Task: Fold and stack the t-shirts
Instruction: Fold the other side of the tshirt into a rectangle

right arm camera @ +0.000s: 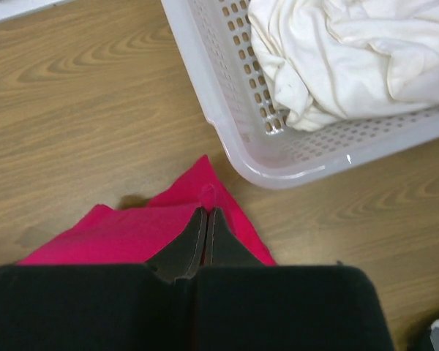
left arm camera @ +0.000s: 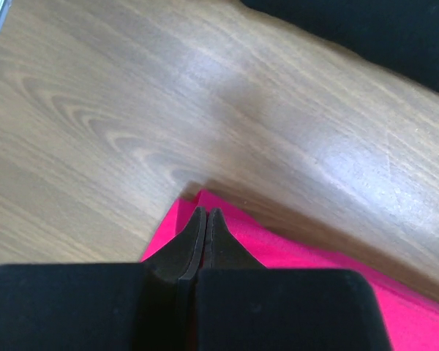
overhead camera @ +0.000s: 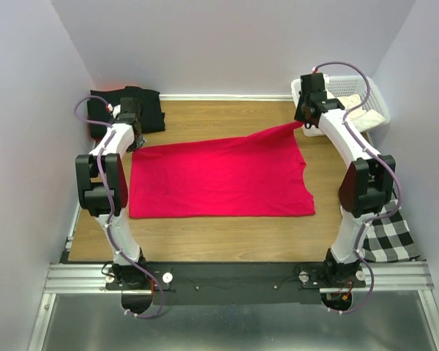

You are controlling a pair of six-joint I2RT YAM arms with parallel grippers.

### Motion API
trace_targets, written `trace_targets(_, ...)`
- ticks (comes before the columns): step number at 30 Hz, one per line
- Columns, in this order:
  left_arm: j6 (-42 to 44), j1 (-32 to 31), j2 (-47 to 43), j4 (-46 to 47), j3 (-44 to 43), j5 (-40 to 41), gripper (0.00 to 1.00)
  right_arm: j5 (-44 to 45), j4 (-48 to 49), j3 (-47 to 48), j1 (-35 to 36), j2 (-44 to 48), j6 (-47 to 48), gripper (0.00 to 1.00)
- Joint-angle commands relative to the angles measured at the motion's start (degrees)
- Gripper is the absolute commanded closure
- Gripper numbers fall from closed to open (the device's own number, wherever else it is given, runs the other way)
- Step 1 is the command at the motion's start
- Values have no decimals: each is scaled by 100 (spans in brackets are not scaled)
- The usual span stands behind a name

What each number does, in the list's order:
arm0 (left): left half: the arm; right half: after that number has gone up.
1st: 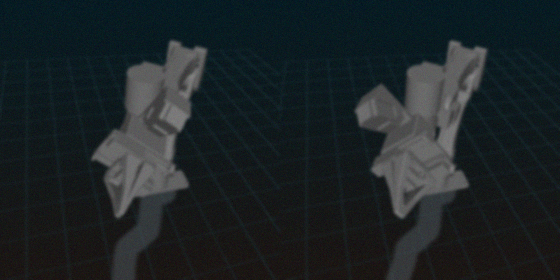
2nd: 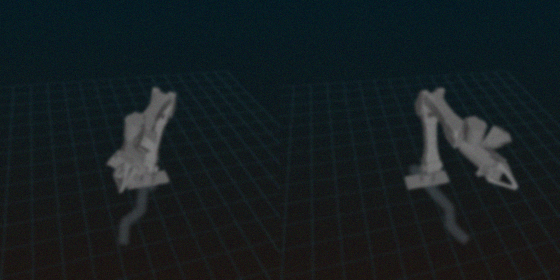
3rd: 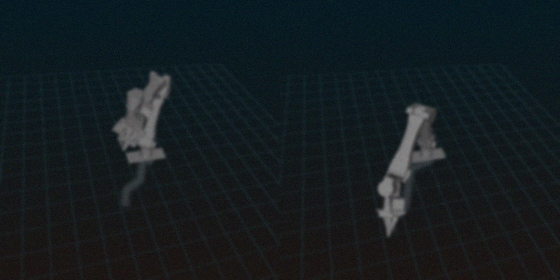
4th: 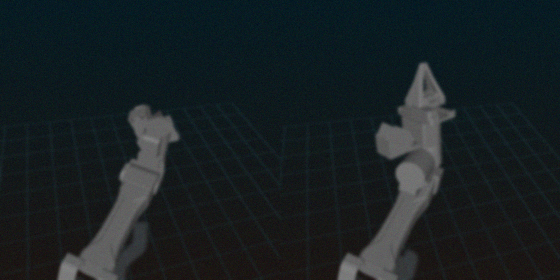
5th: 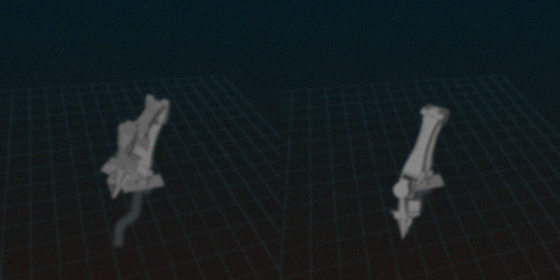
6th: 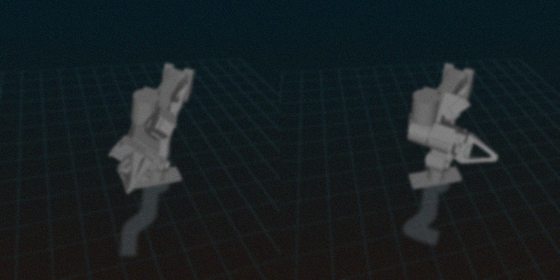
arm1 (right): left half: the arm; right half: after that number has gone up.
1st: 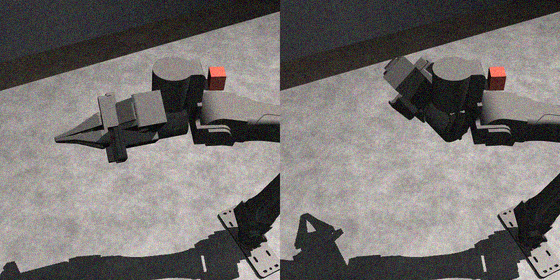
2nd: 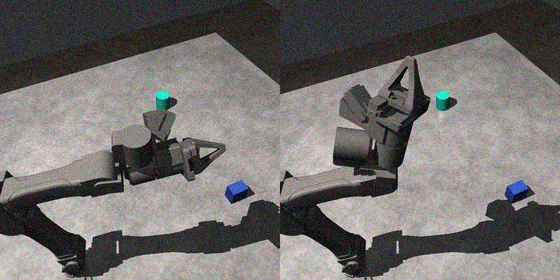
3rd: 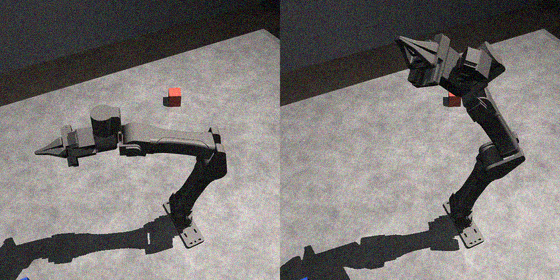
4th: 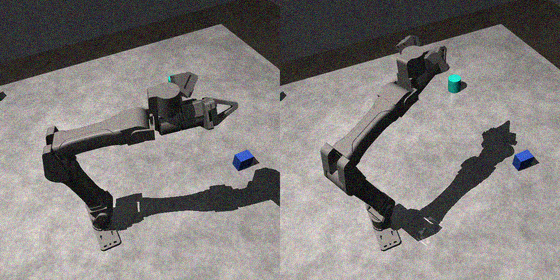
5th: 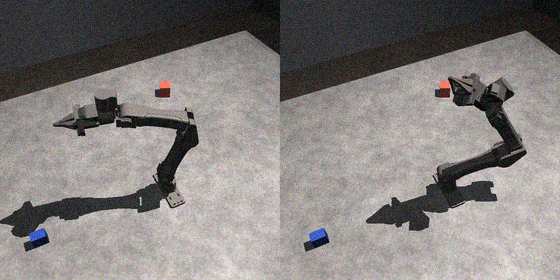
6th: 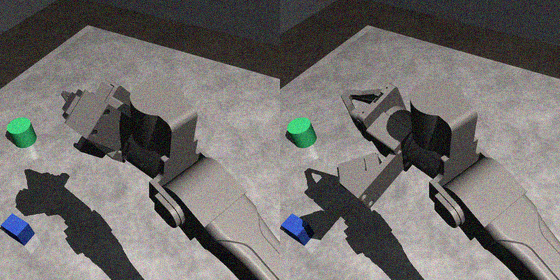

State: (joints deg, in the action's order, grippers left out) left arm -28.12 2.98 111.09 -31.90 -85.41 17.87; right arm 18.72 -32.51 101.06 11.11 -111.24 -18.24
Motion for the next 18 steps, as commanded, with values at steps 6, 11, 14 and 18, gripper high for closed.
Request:
trace_targets(6,-97,115,-667,-141,279,410,100,351,8,-1368,-48,840,-320,99)
trace_targets(11,-62,141,-860,-176,446,454,100,439,17,-1843,-57,1113,-417,99)
trace_targets(14,17,141,-887,-176,542,428,100,501,26,-2089,-66,1306,-479,99)
trace_targets(18,61,150,-957,-115,718,445,100,589,26,-2336,-83,1561,-531,99)
